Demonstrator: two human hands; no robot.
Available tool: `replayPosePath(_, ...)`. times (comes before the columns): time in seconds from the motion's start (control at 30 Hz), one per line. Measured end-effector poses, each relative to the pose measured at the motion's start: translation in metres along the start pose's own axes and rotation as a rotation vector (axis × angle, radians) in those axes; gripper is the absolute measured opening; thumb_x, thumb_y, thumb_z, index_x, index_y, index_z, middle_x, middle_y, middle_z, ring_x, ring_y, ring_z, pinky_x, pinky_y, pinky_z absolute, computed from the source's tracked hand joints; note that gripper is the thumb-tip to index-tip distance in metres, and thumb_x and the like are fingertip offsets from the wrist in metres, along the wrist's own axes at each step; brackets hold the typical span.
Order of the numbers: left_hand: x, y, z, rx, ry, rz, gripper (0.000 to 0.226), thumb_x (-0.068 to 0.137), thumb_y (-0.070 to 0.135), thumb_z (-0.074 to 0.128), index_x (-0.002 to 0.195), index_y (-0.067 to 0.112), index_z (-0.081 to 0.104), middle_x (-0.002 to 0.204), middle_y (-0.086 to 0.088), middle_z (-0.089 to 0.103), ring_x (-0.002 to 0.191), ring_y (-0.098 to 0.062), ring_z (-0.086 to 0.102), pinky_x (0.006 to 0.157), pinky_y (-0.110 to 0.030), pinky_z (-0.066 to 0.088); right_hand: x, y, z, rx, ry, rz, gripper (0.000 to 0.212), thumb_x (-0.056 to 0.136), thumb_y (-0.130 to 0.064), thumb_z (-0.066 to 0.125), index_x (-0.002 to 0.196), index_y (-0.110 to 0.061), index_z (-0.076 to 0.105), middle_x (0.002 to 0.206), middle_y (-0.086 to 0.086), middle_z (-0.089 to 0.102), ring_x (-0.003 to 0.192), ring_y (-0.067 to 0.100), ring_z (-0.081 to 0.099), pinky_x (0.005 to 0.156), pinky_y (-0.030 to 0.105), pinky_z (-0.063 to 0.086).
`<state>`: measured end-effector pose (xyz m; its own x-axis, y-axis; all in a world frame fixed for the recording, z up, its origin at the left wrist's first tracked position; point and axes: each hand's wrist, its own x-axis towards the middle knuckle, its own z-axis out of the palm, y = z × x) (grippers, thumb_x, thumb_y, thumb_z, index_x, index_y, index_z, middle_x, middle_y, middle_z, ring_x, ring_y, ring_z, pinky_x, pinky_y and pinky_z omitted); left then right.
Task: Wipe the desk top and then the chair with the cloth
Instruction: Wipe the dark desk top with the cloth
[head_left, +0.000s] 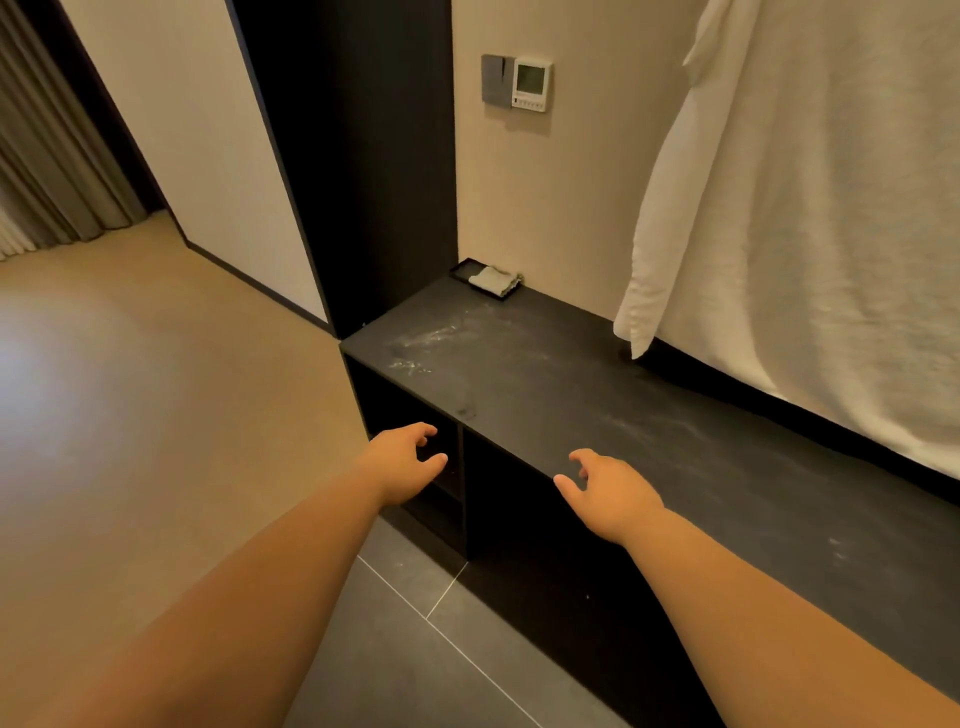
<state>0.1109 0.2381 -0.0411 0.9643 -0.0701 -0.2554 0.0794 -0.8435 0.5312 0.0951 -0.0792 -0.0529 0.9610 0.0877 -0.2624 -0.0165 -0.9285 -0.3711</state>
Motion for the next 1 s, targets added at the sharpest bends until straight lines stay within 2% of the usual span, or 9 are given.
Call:
replayPosePath(0.2,0.053,-0.055,-0.038,0.035,-0.023,-0.010,0.061,0.102,0.050,0.059,0.157,0.027,0.044,0.150,-0.001,0.057,0.131,-0.023,0.060,0.108,-0.036,0.049,0.064,-0.063,0.013,-0.004,-0.041,-0.007,0.057,0.101,-0.060,0.045,0.147,-0.028,0.046,0.131,-0.002,0.061,0.113,0.019,0.061,0.094,0.037,0.054)
replayPosePath(0.43,0.102,-0.088,-0.062,0.048,-0.045,-0.001,0.059,0.103,0.049,0.058,0.156,0.026,0.046,0.148,-0.001,0.058,0.126,-0.021,0.062,0.104,-0.034,0.050,0.124,-0.106,0.026,-0.017,-0.063,-0.008,0.054,0.101,-0.058,0.045,0.145,-0.027,0.048,0.127,-0.001,0.063,0.108,0.019,0.063,0.090,0.037,0.056)
replayPosePath(0.8,0.216,-0.100,-0.084,0.103,-0.089,-0.025,0.055,0.103,0.048,0.056,0.152,0.023,0.051,0.145,-0.003,0.060,0.127,-0.023,0.061,0.106,-0.036,0.049,0.255,-0.112,0.017,-0.047,-0.063,-0.039,0.053,0.102,-0.057,0.044,0.143,-0.024,0.050,0.123,0.000,0.064,0.103,0.019,0.063,0.088,0.038,0.056)
replayPosePath(1.0,0.289,-0.093,-0.109,0.289,-0.168,-0.001,0.057,0.102,0.048,0.058,0.153,0.026,0.049,0.147,-0.003,0.060,0.132,-0.023,0.059,0.111,-0.040,0.049,0.345,-0.120,0.003,-0.013,-0.091,-0.036,0.053,0.102,-0.056,0.045,0.144,-0.024,0.050,0.125,0.001,0.064,0.106,0.020,0.062,0.088,0.038,0.055)
